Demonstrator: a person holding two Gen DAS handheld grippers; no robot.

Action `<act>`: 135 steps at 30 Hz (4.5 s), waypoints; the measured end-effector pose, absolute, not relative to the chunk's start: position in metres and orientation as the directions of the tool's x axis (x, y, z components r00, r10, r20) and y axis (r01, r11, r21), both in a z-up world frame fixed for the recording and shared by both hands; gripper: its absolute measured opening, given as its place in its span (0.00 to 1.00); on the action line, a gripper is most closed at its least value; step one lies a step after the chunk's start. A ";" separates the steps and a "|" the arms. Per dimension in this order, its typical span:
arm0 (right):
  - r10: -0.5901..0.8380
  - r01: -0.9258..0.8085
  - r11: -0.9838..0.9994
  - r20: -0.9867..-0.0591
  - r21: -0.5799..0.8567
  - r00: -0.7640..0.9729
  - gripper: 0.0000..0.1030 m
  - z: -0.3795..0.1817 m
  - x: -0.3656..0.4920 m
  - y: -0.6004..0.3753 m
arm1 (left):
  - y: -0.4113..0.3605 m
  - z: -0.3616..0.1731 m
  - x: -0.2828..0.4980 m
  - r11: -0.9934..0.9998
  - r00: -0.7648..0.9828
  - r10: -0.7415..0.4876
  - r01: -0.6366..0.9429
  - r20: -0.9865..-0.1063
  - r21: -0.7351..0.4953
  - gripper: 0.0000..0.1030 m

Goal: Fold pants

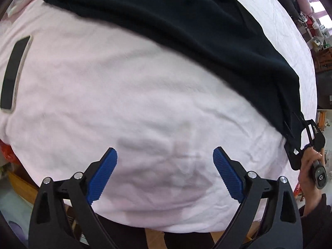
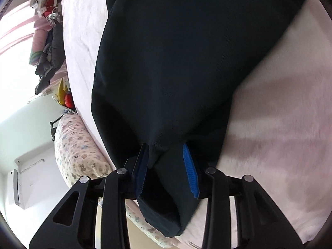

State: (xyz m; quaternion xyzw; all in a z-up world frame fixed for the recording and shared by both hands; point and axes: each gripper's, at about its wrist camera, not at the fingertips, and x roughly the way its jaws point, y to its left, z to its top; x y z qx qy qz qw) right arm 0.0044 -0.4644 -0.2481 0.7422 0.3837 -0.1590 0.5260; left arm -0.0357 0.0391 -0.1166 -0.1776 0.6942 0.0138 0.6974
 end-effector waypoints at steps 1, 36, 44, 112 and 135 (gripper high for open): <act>0.397 0.741 -0.140 -0.648 0.657 0.649 0.36 -0.246 0.005 -0.463 | 0.037 -0.116 -0.039 0.934 0.036 -0.227 -0.276 -0.973 -0.228 0.92; 0.302 0.746 -0.107 -0.693 0.658 0.655 0.43 -0.232 -0.057 -0.600 | -0.026 -0.117 -0.045 0.950 0.002 -0.237 -0.210 -0.972 -0.232 0.92; 0.318 0.661 -0.329 -0.579 0.675 0.750 0.43 -0.231 -0.069 -0.596 | -0.028 -0.118 -0.047 0.948 -0.010 -0.244 -0.214 -0.970 -0.236 0.92; 0.585 0.682 0.237 -0.662 0.692 0.469 0.37 -0.223 0.003 -0.493 | 0.000 -0.129 -0.047 0.934 -0.030 -0.269 -0.251 -0.963 -0.254 0.96; 0.556 0.733 0.125 -0.659 0.669 0.506 0.13 -0.231 -0.021 -0.484 | 0.160 -0.109 0.050 0.559 0.399 -0.407 -0.603 -0.822 -0.569 0.96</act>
